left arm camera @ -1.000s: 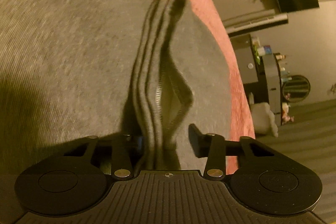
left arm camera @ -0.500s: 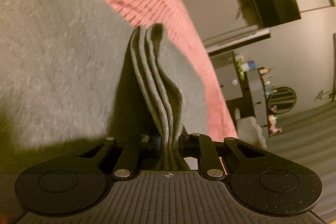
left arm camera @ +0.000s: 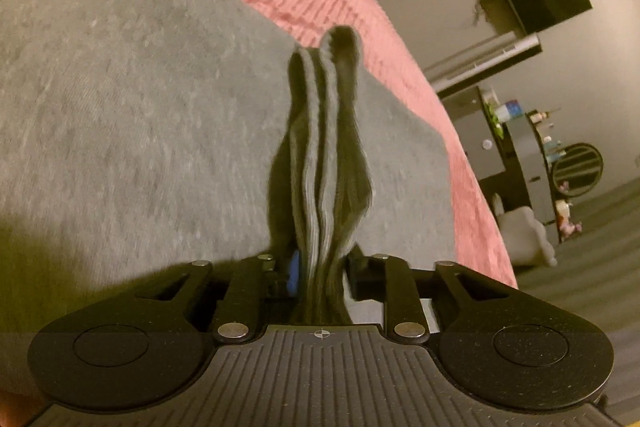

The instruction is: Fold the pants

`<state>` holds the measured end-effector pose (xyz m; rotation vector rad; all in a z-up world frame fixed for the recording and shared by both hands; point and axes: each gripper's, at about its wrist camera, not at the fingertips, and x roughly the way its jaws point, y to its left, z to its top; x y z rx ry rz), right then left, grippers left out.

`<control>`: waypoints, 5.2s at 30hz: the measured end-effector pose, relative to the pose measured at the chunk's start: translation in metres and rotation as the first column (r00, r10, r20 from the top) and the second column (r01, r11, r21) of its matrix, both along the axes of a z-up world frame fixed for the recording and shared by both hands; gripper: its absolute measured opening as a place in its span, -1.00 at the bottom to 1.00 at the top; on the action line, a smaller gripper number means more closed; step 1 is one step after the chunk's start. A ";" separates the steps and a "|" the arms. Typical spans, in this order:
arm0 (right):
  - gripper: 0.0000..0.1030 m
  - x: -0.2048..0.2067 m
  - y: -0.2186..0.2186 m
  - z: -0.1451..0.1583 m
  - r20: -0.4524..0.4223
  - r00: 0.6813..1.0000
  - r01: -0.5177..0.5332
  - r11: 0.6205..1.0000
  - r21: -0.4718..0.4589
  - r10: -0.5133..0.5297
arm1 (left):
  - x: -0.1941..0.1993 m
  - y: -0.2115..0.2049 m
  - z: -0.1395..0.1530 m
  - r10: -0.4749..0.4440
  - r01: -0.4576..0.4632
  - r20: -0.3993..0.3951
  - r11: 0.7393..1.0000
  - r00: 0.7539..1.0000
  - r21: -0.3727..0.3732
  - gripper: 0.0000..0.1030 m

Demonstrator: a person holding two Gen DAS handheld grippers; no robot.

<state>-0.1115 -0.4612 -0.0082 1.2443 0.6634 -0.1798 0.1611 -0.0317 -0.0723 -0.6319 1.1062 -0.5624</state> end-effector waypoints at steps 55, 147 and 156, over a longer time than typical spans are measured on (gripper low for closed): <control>-0.39 0.176 0.119 0.008 -0.188 0.948 -0.319 0.768 -0.555 0.257 | -0.003 0.073 0.016 0.090 -0.119 0.152 0.973 0.984 0.196 -0.33; 0.45 0.129 0.159 0.031 -0.273 0.870 -0.492 0.759 -0.428 0.410 | -0.050 0.077 0.032 0.140 -0.269 0.290 0.838 0.947 0.474 -0.11; 0.53 0.124 0.149 0.028 -0.224 0.886 -0.464 0.801 -0.379 0.407 | -0.075 0.181 0.073 0.594 -0.630 0.235 0.766 0.770 0.128 0.85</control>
